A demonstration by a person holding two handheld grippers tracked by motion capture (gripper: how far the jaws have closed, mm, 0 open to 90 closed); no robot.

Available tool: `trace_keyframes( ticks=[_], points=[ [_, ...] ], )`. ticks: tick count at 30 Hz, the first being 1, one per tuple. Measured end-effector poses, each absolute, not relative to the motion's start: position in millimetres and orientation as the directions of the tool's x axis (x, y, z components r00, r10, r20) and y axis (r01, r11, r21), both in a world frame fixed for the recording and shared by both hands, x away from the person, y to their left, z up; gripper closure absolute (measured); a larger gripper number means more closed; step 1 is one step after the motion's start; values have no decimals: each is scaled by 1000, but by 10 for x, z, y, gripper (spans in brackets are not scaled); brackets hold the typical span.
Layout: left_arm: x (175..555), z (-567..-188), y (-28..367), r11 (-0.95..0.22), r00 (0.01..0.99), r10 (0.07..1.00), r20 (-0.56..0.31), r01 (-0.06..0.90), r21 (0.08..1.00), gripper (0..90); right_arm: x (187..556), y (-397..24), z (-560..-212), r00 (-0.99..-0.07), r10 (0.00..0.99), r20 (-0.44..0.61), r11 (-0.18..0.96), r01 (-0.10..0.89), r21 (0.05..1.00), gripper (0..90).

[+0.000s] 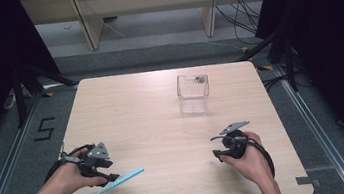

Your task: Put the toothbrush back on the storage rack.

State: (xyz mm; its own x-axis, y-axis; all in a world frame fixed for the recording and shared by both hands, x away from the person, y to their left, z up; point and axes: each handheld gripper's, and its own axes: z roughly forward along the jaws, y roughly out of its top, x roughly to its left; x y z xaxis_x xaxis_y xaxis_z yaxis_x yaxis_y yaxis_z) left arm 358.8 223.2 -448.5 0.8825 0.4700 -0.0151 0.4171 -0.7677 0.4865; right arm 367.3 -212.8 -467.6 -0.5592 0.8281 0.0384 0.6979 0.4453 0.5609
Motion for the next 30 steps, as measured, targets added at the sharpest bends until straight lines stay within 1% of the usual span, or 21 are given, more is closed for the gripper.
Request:
trace_keyframes(
  ticks=[2,3,4,6,7,8,10,11,18,26,30],
  points=[
    [3587,-4496,2170,-795,894,447,-12,404,453,476,3672,-2130,-4675,-558,829,38,444,698,562,479],
    [3601,-4495,2133,-834,910,415,3,379,400,491,3661,-2112,-4662,-554,831,44,438,701,563,479],
    [3601,-4495,2133,-834,910,415,3,379,400,492,3661,-2112,-4662,-554,831,44,438,701,563,479],
    [3615,-4507,2090,-865,922,386,6,360,349,492,3670,-2108,-4662,-571,820,41,452,691,564,479],
    [3629,-4530,2051,-886,929,369,2,352,301,503,3666,-2083,-4668,-572,819,47,455,696,555,479],
    [3629,-4530,2051,-886,929,369,2,352,301,510,3666,-2083,-4668,-572,819,47,455,696,555,479],
    [3650,-4548,2007,-921,946,324,9,313,231,515,3677,-2077,-4681,-575,817,44,457,692,558,478],
    [3660,-4553,1991,-930,951,309,7,301,211,521,3676,-2073,-4686,-579,814,47,461,694,553,477],
    [3713,-4601,1871,-957,964,265,-14,265,120,575,3671,-2059,-4682,-575,817,51,457,698,551,472],
    [3737,-4709,1852,-962,965,260,-22,261,80,614,3669,-2045,-4688,-581,812,52,463,697,548,472],
    [3753,-4740,1860,-962,965,261,-24,262,76,627,3670,-2034,-4691,-581,811,62,461,701,544,472]
  ],
)
